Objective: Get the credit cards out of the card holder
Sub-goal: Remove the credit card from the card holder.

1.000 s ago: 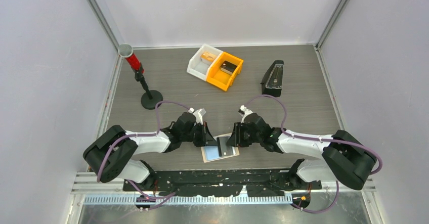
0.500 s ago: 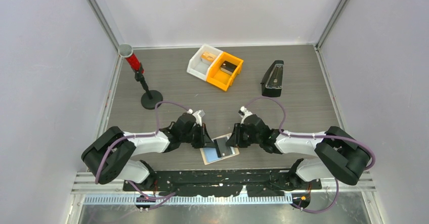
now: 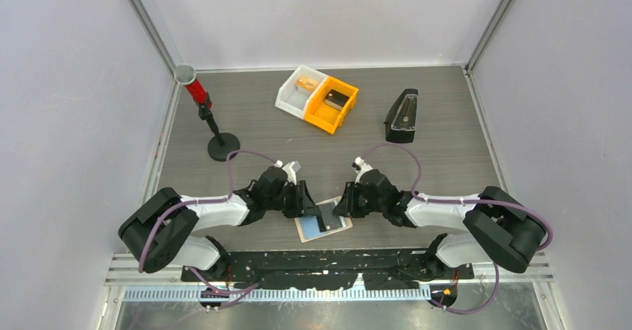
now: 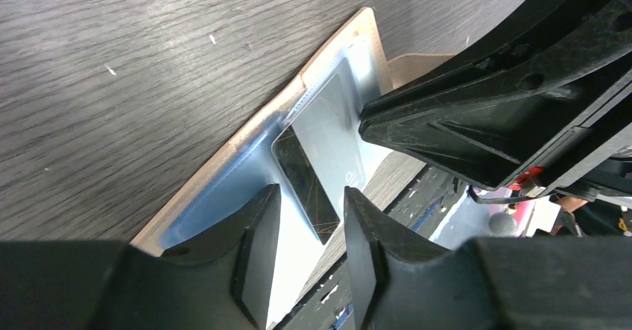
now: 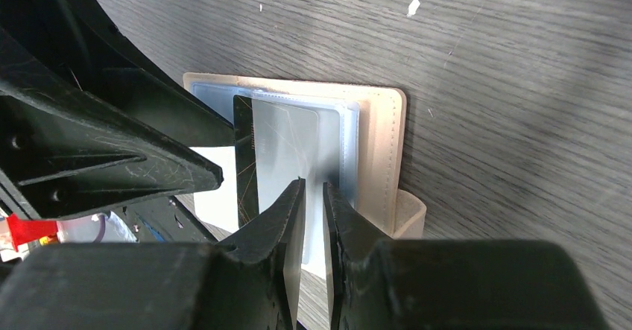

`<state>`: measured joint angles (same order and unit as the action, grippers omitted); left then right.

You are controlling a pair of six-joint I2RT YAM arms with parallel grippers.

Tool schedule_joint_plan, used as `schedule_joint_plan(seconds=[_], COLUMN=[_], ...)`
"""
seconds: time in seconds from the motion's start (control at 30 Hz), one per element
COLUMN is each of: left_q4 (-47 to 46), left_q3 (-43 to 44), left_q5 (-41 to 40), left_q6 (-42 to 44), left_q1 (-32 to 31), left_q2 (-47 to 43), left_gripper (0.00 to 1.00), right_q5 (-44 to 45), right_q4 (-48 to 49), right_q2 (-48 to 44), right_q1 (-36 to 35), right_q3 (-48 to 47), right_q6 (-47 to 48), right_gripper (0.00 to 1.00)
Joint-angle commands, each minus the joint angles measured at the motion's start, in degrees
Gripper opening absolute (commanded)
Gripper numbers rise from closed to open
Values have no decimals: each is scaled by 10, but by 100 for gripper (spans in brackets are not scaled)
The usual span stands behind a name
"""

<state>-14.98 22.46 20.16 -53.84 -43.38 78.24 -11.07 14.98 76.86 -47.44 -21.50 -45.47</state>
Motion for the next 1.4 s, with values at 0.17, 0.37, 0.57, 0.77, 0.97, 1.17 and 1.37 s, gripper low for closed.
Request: schedule_joint_plan(seconds=[0.17,0.37,0.57,0.77,0.97,1.17,1.37], left_q4=[-87,-119,-106,-160,-161,-118,-25], left_q3=[-19,-32,-20,-27,-35,-44,-46], left_q5=[3,6,2,32,23,7,-25], left_q6=[-38,-55,-59,-91,-97,-85,-50], left_q1=[1,1,1,1,3,11,23], left_q2=[45,51,42,51,44,23,-39], left_gripper=[43,37,24,8,0,0,0], right_q5=[11,11,9,8,14,20,17], right_q4=[-11,-13,-16,-15,-25,-25,-29], right_q2=[-3,-3,-3,-4,-15,-14,-19], right_q1=[0,0,-1,0,0,1,5], right_q3=[22,19,19,20,23,29,28], right_q6=[-5,-6,-9,-11,-8,-11,-7], right_gripper=[22,22,22,21,20,20,20])
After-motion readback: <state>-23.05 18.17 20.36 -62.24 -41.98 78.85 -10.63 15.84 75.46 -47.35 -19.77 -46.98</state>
